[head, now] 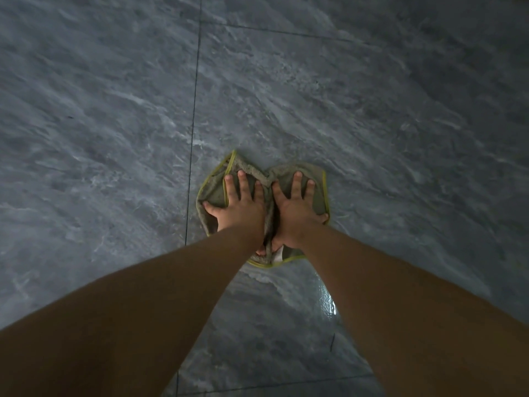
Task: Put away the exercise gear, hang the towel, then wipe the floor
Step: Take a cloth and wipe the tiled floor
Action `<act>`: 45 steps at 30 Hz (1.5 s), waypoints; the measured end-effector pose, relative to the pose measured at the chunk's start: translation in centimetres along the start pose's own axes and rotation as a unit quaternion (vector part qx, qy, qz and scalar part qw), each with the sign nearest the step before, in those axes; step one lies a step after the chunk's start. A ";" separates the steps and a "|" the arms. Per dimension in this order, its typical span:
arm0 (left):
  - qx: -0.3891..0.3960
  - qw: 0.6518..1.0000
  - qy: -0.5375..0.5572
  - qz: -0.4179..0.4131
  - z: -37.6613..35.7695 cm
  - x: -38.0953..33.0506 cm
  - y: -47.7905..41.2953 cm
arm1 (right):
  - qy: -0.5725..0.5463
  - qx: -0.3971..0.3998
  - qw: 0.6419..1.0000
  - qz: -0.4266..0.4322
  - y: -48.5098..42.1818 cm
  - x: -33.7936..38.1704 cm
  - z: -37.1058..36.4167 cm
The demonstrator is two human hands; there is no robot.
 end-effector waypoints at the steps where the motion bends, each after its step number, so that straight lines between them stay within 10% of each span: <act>1: 0.001 1.000 0.000 0.001 0.0 0.0 0.0 | -0.003 0.001 1.000 0.001 0.0 0.0 0.0; 18: 0.009 0.998 -0.044 -0.041 -0.5 -0.6 1.3 | -0.130 -0.064 0.988 -0.058 5.1 -2.6 -5.3; 31: 0.013 0.968 -0.158 -0.192 -10.5 -14.6 13.1 | -0.275 -0.073 0.936 -0.207 18.4 -13.1 -17.9; 45: 0.048 0.984 -0.067 -0.158 -7.9 -26.1 13.1 | -0.166 -0.048 0.964 -0.202 16.8 -26.5 -13.5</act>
Point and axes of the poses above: each hand's wrist, its own y-axis away from the middle knuckle, its own z-axis out of the back of the hand, x = y × z, the point moved 6 cm from there along -y, towards the middle knuckle, and after that the axes turned 11 degrees about z, right-handed, at the moved point
